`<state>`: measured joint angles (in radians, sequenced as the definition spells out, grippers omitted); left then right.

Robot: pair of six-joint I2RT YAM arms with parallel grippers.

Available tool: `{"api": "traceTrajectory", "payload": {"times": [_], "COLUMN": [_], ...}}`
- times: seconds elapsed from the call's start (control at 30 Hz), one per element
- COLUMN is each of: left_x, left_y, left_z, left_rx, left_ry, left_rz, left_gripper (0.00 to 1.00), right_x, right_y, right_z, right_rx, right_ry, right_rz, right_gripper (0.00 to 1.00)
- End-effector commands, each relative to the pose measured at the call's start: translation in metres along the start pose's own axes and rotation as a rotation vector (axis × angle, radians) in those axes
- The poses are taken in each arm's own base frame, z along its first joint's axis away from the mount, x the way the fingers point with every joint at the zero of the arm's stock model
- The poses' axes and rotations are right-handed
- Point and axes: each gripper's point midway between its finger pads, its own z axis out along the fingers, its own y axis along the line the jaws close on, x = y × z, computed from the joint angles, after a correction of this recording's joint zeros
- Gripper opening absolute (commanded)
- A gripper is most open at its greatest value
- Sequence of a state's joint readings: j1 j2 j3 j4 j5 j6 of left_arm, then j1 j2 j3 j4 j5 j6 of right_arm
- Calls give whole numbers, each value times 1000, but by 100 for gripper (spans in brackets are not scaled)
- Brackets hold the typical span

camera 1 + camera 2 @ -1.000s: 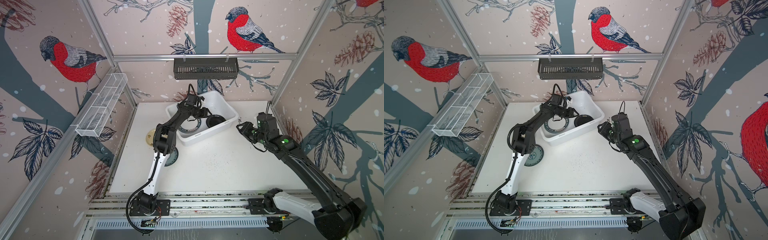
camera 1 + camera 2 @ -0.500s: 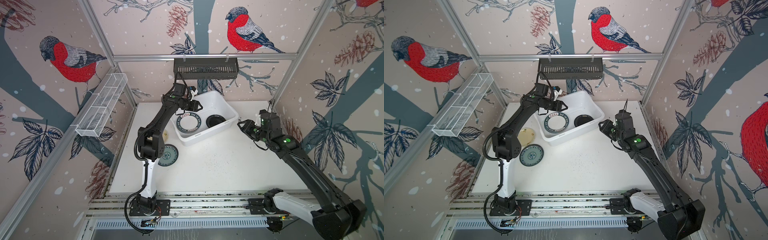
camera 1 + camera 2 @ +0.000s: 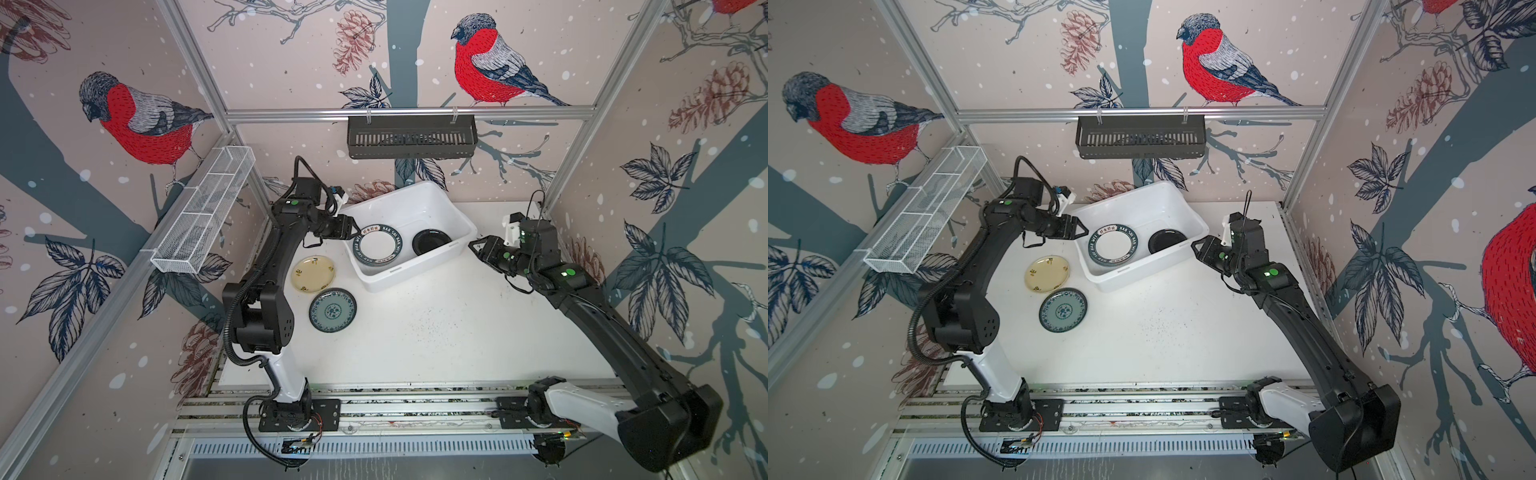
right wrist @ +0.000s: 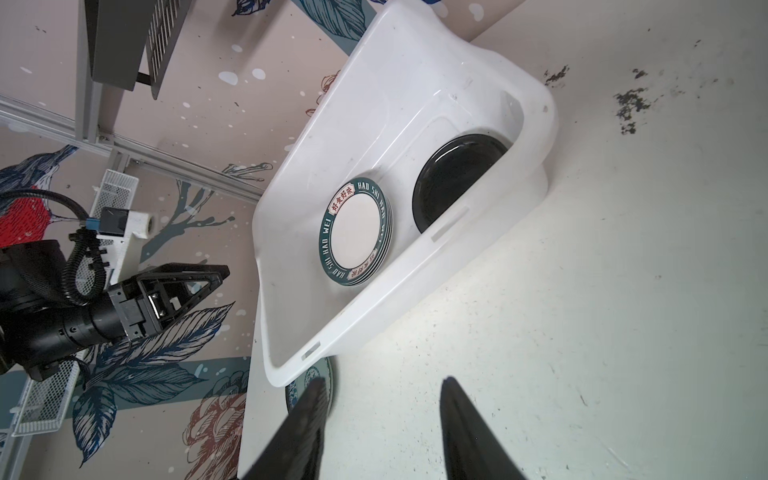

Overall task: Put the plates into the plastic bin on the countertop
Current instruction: 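Move the left gripper to the blue-and-white plate beside the cream plate, then pinch the blue-and-white plate's rim with the left gripper and tilt it up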

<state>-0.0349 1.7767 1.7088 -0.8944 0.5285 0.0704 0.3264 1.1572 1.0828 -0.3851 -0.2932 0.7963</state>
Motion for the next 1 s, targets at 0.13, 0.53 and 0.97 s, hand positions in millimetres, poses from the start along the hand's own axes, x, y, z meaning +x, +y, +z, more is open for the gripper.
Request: {"api": "traceTrajectory", "payload": {"times": [0.13, 0.53, 0.97], "left_x": [49, 124, 172], "left_y": [33, 72, 104], "left_z": [-31, -21, -7], "left_rx": [16, 23, -16], "left_ry": [29, 52, 89], "left_rz": [-183, -470, -618], "left_gripper": [64, 59, 59], "right_x": [-5, 7, 21], "right_y": [14, 12, 1], "right_z": [4, -13, -28], "right_rx": [-61, -58, -33], "right_ry": [8, -10, -25], "right_rz": [-50, -19, -8], "right_gripper": [46, 46, 46]}}
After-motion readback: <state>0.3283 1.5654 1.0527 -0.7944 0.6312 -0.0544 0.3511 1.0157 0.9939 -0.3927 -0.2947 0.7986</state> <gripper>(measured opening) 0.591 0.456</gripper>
